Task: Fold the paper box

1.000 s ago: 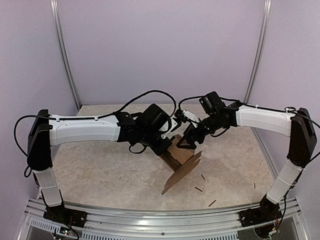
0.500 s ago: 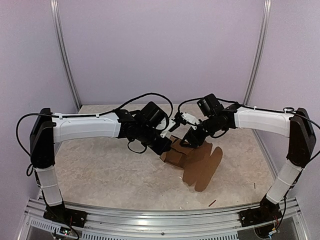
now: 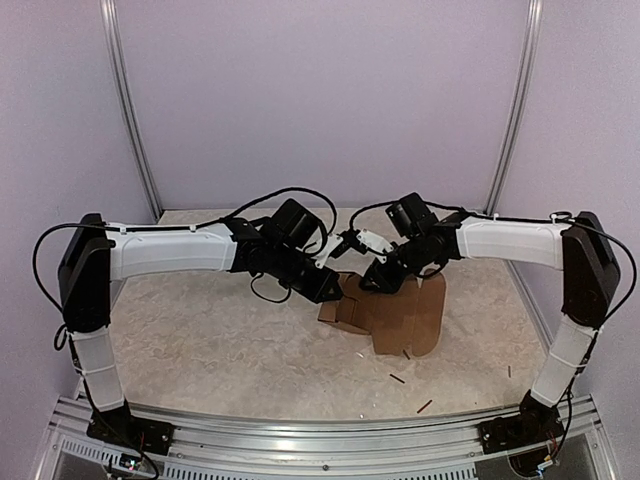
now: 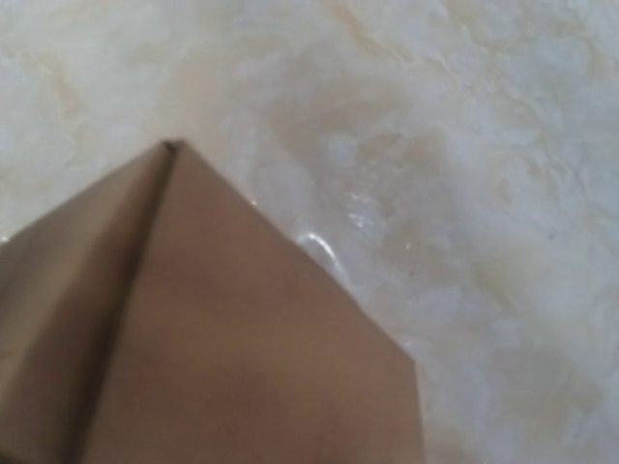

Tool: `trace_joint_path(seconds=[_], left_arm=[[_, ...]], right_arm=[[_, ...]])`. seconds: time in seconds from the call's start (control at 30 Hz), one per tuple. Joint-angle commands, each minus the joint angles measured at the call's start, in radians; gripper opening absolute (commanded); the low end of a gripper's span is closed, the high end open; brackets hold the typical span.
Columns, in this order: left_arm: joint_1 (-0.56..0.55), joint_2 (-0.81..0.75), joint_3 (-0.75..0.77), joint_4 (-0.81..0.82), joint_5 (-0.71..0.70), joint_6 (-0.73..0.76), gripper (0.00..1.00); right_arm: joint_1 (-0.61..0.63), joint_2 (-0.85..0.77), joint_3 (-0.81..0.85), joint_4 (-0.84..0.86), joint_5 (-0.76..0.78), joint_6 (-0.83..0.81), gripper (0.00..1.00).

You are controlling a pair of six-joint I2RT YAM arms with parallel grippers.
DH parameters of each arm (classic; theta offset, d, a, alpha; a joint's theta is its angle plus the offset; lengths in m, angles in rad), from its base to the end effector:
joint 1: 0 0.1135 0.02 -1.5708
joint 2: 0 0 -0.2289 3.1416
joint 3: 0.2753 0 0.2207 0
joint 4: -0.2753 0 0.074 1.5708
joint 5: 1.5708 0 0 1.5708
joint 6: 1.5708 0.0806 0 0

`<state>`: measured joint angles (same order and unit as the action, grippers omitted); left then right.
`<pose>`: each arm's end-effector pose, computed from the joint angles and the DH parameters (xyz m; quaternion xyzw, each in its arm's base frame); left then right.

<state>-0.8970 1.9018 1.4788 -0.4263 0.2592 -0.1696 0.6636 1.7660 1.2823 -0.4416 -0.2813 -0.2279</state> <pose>0.2416 -0.3357 0.1834 0.3727 0.8509 -0.2821 0.2399 0.2788 0.2464 0.1714 -0.4449 0.8281 0.1977 0.2779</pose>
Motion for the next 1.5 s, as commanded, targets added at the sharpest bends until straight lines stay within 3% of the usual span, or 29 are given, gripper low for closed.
trace_joint_path(seconds=[0.0,0.1,0.17,0.37,0.63,0.77,1.0,1.13,1.2,1.47], left_arm=[[0.025,0.009,-0.014,0.089,0.109,-0.036,0.0],[0.041,0.016,-0.011,0.09,0.137,-0.035,0.0],[0.049,0.021,-0.006,0.087,0.154,-0.035,0.0],[0.055,0.003,-0.013,0.08,0.165,-0.037,0.35],[0.068,-0.196,-0.157,0.122,0.133,-0.049,0.5],[0.106,-0.258,-0.239,0.122,0.12,-0.053,0.52],[0.114,-0.21,-0.306,0.242,0.211,-0.088,0.52],[0.116,-0.162,-0.282,0.293,0.269,-0.115,0.57],[0.116,-0.14,-0.263,0.29,0.28,-0.121,0.65],[0.113,-0.048,-0.206,0.24,0.244,-0.121,0.65]], right_arm=[[0.048,0.052,-0.013,0.013,-0.04,-0.139,0.29],[0.048,0.049,-0.032,0.077,-0.033,-0.182,0.28],[0.048,0.051,-0.037,0.111,-0.023,-0.203,0.21],[0.047,0.057,-0.015,0.108,0.006,-0.191,0.12],[0.046,0.006,-0.078,0.111,0.02,-0.185,0.09],[0.045,-0.024,-0.12,0.12,-0.002,-0.194,0.09],[0.045,-0.032,-0.223,0.215,-0.061,-0.188,0.09],[0.044,-0.015,-0.262,0.283,-0.096,-0.193,0.09],[0.044,-0.006,-0.272,0.306,-0.107,-0.191,0.1],[0.042,0.006,-0.313,0.375,-0.156,-0.203,0.12]])
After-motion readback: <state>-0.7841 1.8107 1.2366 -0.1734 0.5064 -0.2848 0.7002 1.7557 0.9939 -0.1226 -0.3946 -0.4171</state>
